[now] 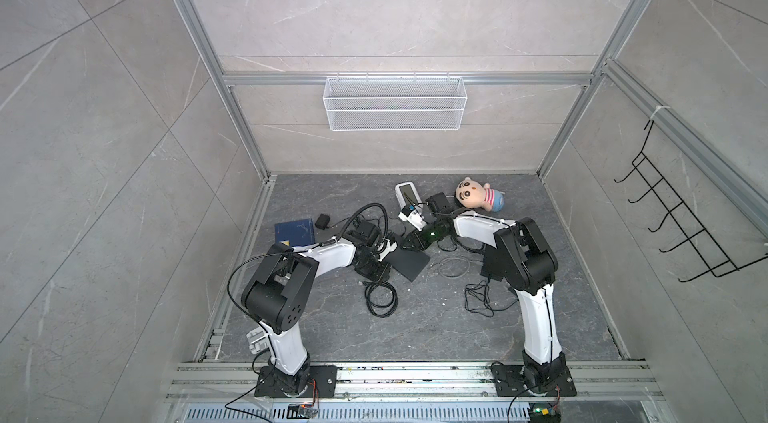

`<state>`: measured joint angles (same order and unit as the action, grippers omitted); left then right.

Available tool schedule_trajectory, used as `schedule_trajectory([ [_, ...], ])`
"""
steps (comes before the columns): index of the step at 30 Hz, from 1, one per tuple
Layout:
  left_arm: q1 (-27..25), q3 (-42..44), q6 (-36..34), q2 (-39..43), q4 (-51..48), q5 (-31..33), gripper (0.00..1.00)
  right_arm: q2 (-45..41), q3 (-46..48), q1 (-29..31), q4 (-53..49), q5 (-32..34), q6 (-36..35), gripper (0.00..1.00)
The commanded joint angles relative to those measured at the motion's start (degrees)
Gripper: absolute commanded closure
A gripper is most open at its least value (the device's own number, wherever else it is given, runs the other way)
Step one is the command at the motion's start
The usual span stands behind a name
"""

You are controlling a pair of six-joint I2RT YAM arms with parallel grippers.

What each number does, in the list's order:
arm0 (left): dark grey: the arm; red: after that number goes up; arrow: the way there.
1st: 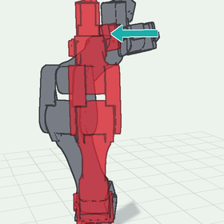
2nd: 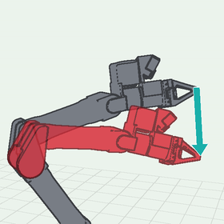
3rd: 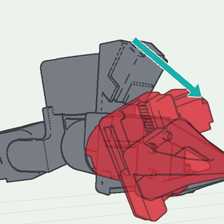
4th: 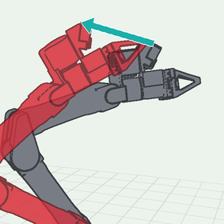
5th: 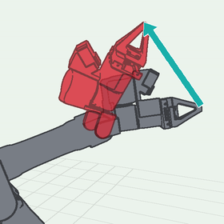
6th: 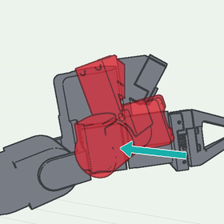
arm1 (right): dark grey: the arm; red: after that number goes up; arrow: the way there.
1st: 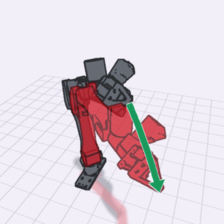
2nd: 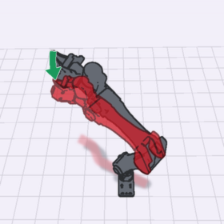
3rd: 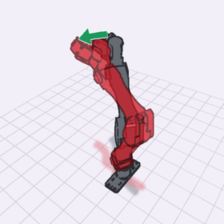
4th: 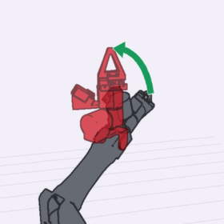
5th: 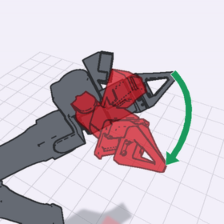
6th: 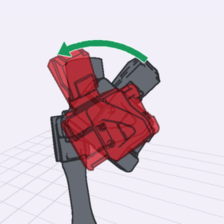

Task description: Insert the plug into the switch port

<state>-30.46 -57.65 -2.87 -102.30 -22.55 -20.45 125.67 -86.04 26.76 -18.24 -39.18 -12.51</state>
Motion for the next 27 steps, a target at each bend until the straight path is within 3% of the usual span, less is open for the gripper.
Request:
schedule_trajectory([
  [1, 0.6, -2.1, -2.3, -2.8, 7.6, 3.5, 0.96, 2.4, 0.0, 5.3, -7.9, -13.2, -3.9, 0.57],
  [6, 1.3, -3.3, -0.1, -2.4, 5.6, 5.3, 0.95, 2.3, -0.5, 5.8, -10.9, -11.1, -7.9, 0.58],
  [10, 1.3, -3.6, 2.5, -0.4, 4.9, 7.8, 0.95, 1.7, 0.0, 6.0, -8.9, -8.5, -5.7, 0.59],
  [18, 1.3, -0.3, 11.9, -0.6, 14.7, 14.7, 0.95, 1.1, 2.5, 8.4, -5.9, -10.5, -1.4, 0.59],
  [21, 1.2, 1.3, 16.6, -0.5, 21.9, 14.3, 0.95, 0.4, 4.3, 10.2, -5.3, -11.5, 0.0, 0.59],
  [27, 1.2, 1.3, 14.6, 0.4, 30.1, 13.4, 0.95, -1.7, 8.1, 11.4, -6.1, -13.9, -1.9, 0.60],
])
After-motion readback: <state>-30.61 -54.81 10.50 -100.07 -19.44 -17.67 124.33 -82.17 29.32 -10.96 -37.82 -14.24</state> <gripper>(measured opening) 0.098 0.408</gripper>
